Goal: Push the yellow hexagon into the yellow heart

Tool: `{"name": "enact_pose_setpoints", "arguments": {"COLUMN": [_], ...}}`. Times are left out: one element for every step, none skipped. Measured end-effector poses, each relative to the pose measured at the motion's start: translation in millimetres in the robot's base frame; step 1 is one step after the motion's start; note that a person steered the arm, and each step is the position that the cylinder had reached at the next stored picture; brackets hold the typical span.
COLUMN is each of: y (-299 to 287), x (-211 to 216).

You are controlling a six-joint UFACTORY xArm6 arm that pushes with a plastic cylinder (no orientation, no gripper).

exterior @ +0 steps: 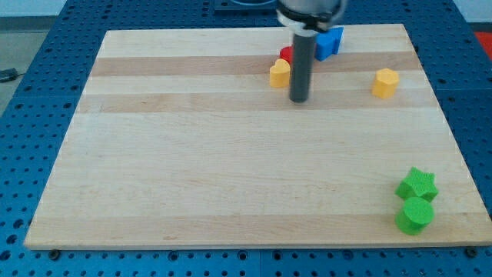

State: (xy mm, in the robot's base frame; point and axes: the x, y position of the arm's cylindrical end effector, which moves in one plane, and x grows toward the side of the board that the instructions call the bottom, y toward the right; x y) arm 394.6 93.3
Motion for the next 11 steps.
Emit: {"name": "enact_pose_setpoints", "arguments": {"y": [61,142,164,144,106,64,25,18,14,5,-15], "x": [28,26,-23,-42,-34,-28,-28,-16,10,4,-12]}}
